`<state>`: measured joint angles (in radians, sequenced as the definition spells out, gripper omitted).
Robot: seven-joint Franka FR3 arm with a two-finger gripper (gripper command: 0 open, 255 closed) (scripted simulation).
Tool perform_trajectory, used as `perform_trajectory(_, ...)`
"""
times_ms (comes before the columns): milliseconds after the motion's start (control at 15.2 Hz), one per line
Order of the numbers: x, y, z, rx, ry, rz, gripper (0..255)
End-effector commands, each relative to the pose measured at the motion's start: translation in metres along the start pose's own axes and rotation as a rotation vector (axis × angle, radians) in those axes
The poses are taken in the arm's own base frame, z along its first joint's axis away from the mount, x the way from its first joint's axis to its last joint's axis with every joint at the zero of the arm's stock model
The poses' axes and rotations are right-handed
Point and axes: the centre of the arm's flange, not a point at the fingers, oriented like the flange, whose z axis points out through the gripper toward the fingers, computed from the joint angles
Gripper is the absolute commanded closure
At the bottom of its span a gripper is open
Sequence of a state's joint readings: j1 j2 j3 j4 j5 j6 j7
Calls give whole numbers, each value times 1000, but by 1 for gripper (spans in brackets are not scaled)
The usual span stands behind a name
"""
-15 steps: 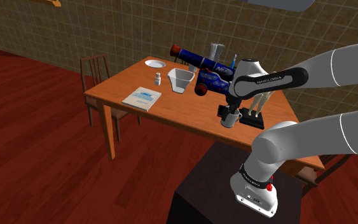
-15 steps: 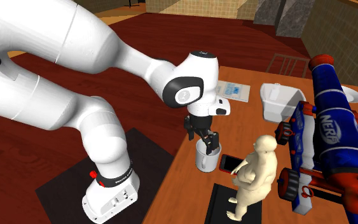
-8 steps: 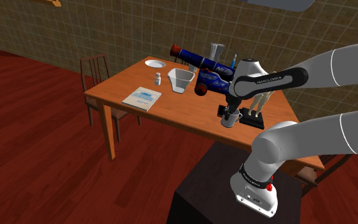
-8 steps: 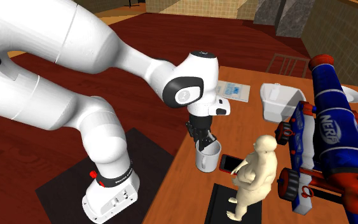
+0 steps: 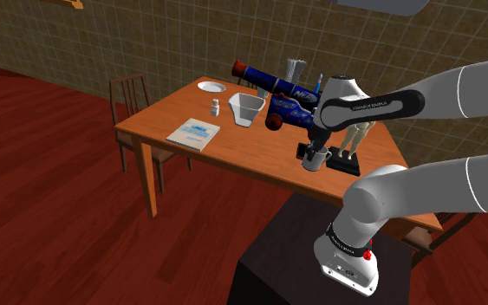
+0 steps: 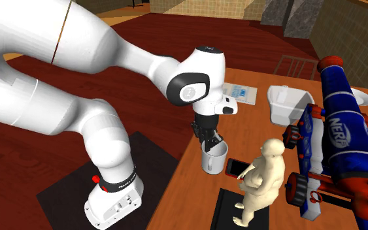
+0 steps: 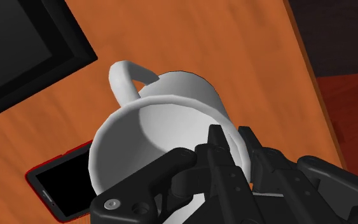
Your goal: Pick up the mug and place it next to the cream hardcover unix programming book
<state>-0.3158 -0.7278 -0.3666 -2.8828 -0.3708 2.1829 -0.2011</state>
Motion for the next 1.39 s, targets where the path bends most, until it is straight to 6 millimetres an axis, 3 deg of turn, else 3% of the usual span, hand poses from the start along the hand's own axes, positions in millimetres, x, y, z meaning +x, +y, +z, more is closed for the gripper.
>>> perform_trajectory(0,0,1,-11,0,0,0,255)
perform_trajectory(1320,0,8,-116,0,0,0,255)
